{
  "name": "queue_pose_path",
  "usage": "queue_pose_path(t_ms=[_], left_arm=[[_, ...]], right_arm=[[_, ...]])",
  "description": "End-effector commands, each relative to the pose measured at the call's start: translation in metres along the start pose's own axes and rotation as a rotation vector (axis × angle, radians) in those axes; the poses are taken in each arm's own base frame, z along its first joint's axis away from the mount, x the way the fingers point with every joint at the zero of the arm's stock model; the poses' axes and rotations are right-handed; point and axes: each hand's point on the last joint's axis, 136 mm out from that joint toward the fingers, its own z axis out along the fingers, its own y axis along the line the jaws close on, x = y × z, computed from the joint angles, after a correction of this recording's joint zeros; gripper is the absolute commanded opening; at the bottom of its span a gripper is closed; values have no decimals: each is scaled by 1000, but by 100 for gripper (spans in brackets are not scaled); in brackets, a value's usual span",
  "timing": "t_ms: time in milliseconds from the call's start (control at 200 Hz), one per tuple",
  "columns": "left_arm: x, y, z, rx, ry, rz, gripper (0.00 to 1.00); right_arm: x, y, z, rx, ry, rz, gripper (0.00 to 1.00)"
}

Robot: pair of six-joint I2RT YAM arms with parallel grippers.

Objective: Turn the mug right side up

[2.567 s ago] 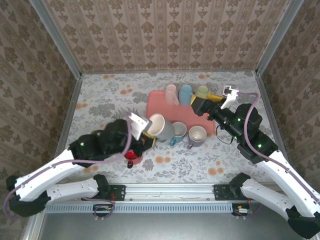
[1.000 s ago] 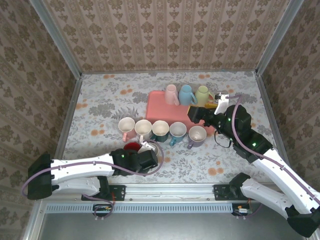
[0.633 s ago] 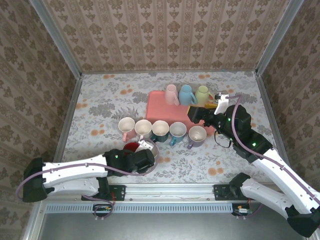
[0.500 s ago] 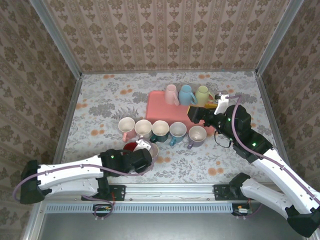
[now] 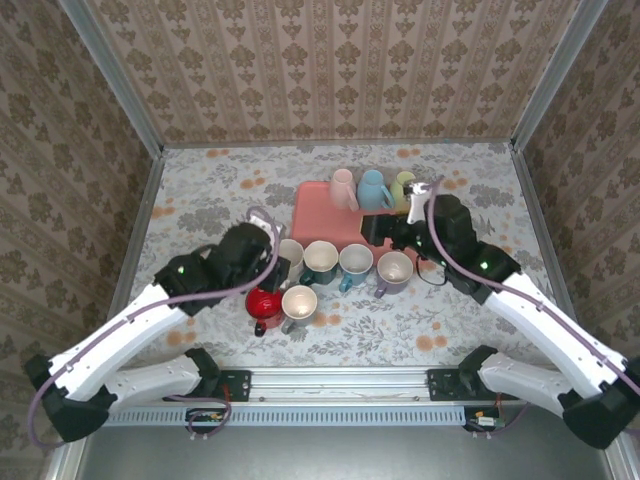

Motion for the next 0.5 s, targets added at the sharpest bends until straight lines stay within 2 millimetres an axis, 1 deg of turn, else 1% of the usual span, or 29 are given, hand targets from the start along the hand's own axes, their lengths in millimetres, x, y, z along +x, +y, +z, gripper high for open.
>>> queue_pose_path(t_ms=[0, 90, 160, 170, 190, 240, 275, 310, 335, 395, 495], left_arm=[[-28, -15, 5, 146, -10, 15, 37], [-50, -15, 7, 173, -67, -2, 37], [-59, -12, 10, 161, -100, 13, 37], [-59, -11, 11, 156, -102, 17, 37], [-61, -9, 11, 146, -110, 23, 37], [-61, -6, 15, 128, -125, 48, 37], [-61, -3, 17, 114, -138, 55, 37], [-59, -1, 18, 103, -150, 63, 37], [-59, 1, 18, 96, -163, 65, 37], [-58, 7, 18, 75, -197, 75, 37], [-61, 18, 8, 32, -264, 77, 39]], right_arm=[[-2, -5, 16, 68, 80, -69, 92], [-1, -10, 38, 125, 148, -91, 92], [3, -15, 57, 169, 236, -159, 86], [8, -18, 64, 181, 264, -168, 86], [11, -19, 72, 187, 294, -187, 86], [16, -22, 88, 202, 356, -231, 85], [18, -28, 101, 235, 389, -261, 84], [16, -35, 112, 276, 410, -285, 83], [18, -40, 121, 297, 437, -295, 81], [17, -47, 139, 334, 473, -320, 78], [14, -58, 166, 401, 494, -341, 73]])
